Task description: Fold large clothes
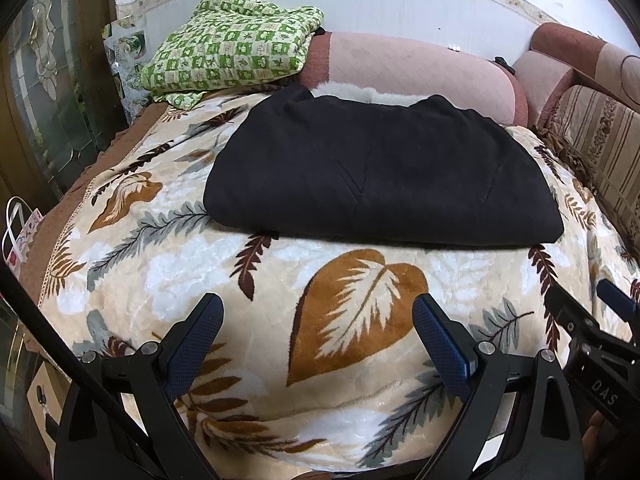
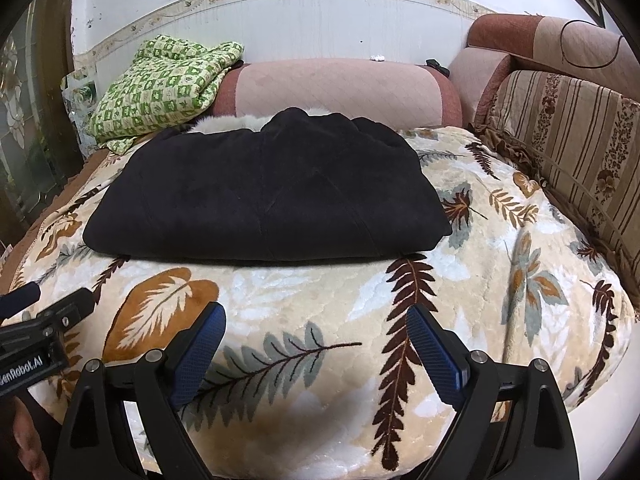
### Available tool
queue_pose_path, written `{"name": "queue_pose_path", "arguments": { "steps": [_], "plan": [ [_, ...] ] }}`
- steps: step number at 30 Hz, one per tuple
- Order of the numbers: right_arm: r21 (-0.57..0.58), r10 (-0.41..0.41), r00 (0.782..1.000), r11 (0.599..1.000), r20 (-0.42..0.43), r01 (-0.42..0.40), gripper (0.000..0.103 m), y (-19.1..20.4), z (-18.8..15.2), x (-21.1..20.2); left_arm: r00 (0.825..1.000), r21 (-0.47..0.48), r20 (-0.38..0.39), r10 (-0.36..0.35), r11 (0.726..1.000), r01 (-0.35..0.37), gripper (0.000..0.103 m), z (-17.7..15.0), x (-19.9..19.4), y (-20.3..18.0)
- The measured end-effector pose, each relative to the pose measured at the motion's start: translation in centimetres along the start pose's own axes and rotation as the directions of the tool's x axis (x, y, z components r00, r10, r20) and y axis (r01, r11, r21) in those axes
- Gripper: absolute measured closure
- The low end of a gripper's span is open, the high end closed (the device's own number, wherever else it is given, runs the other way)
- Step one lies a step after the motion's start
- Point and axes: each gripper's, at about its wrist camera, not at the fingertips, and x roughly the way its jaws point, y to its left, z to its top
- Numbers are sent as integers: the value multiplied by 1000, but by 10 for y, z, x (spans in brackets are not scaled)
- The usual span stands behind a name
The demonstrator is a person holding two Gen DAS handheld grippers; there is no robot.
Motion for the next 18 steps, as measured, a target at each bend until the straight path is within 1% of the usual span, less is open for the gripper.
{"name": "queue_pose_path", "arguments": {
  "steps": [7, 14, 18],
  "plan": [
    [-3, 4, 1000, 1000, -2, -4, 9, 2, 0, 1, 1000, -13, -7, -4, 1000, 4, 8, 3, 3, 5],
    [-16, 10, 1000, 1000, -1, -10, 9, 5, 0, 2, 1000, -27, -6, -29, 999, 28, 8, 4, 6, 8],
    [-17, 16, 1000, 1000, -10, -16, 9, 6, -2, 4, 1000, -30, -6, -24, 999, 24, 8, 4, 7, 10]
  ]
}}
